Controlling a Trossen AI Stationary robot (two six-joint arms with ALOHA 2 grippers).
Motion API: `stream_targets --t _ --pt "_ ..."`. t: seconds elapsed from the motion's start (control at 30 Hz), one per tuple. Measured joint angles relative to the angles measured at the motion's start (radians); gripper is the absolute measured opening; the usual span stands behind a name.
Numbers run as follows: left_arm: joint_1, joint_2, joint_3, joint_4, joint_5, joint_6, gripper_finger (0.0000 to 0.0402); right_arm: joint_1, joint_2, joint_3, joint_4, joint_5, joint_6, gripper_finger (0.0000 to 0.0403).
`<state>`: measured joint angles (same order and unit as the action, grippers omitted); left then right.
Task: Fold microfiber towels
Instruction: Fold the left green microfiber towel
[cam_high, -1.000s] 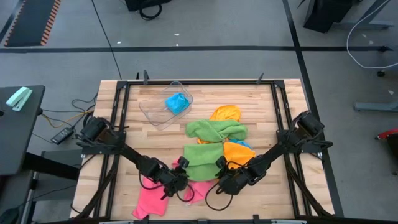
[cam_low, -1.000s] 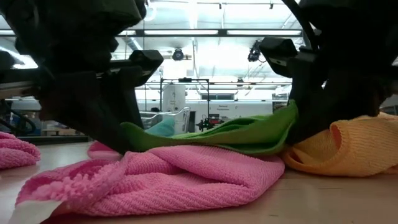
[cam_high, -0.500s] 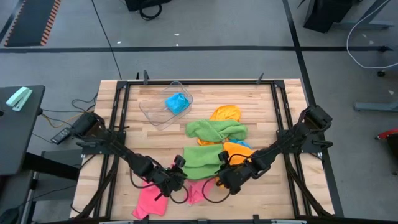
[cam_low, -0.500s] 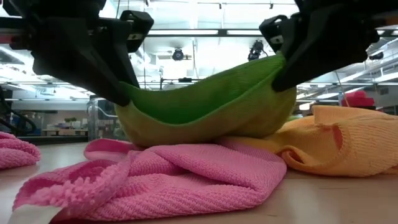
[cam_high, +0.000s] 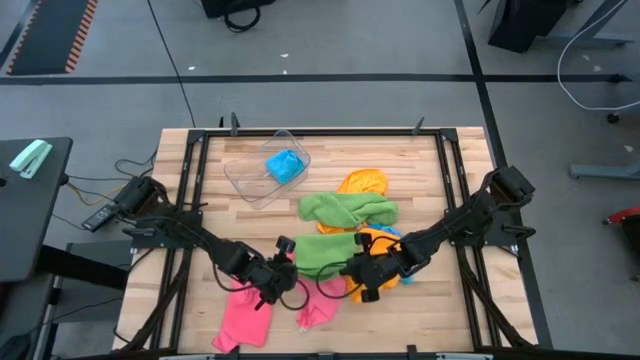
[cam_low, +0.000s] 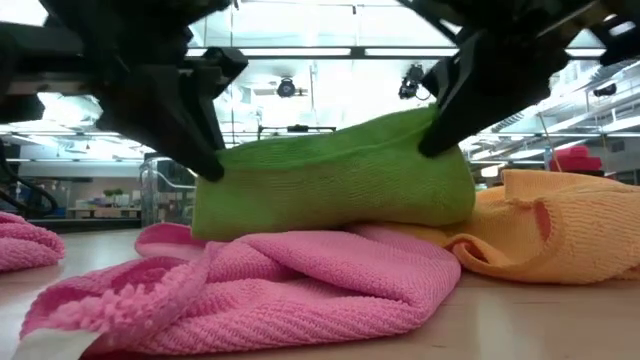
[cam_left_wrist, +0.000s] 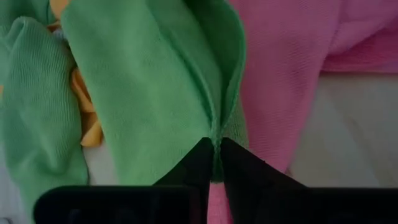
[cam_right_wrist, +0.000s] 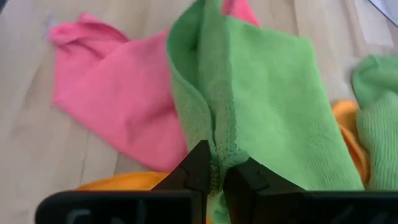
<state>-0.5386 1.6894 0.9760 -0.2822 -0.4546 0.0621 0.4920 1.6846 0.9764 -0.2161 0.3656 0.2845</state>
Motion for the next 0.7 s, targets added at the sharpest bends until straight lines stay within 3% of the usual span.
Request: stream_targets --t 0.7 --pt "0.172 0.025 -0.003 -0.015 0.002 0.024 0.0029 -0.089 -0.002 0.0 -0.139 0.036 0.174 0.0043"
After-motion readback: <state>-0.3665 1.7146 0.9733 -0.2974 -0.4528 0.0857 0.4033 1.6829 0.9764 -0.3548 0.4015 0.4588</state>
